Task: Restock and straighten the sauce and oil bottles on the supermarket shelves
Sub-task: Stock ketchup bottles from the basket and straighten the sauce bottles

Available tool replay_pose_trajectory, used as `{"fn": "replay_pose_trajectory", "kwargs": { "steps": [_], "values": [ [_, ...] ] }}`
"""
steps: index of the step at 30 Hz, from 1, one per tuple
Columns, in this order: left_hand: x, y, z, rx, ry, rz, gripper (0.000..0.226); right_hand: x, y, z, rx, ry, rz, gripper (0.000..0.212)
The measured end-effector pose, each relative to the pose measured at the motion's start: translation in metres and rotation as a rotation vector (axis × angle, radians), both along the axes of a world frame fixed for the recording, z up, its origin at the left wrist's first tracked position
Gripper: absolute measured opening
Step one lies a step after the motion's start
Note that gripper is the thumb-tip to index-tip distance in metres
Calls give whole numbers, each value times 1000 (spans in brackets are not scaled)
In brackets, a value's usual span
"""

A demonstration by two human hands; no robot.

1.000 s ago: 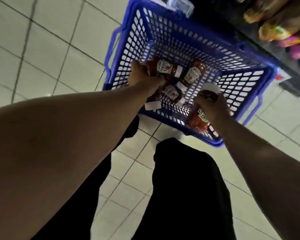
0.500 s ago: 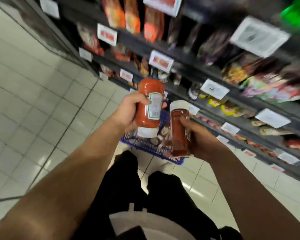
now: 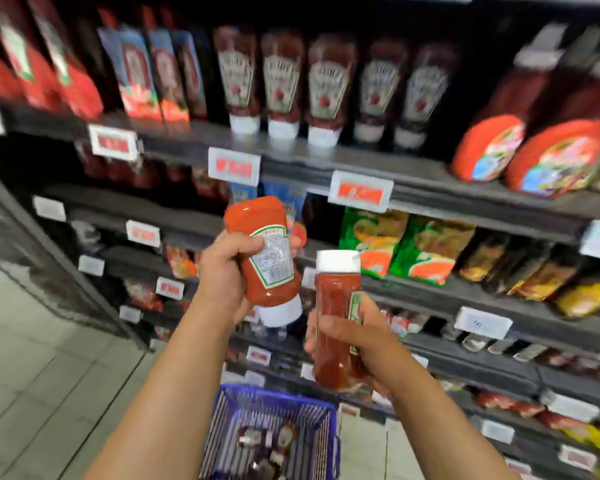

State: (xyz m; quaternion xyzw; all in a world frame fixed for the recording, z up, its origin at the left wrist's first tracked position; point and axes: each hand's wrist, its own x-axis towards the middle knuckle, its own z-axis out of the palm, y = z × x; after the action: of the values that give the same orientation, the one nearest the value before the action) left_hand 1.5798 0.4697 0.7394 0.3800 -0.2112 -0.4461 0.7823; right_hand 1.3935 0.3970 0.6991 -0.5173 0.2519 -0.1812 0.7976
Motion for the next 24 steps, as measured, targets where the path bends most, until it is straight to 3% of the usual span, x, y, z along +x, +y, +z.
{"fn": "replay_pose_trajectory", "kwargs": {
  "steps": [2,4,7,14,19,24],
  "values": [
    [4,-5,25,-131,-60,-27,71,-2,-7,23,-72,-84,-4,53],
    [12,-12,49,-186,-139,-50,75,0,-15,44,-166,-135,-34,56],
    [32,-29,77,-228,-231,-43,55,13,-29,73,-304,-186,-113,65],
    [75,-66,108,-150,-457,-35,54,44,-60,119,-530,-141,-440,70],
    [100,-88,118,-159,-505,-123,50,66,-76,137,-646,-90,-622,52],
    [111,-107,117,-179,-533,-193,50,74,-91,137,-717,-45,-735,49]
  ]
}}
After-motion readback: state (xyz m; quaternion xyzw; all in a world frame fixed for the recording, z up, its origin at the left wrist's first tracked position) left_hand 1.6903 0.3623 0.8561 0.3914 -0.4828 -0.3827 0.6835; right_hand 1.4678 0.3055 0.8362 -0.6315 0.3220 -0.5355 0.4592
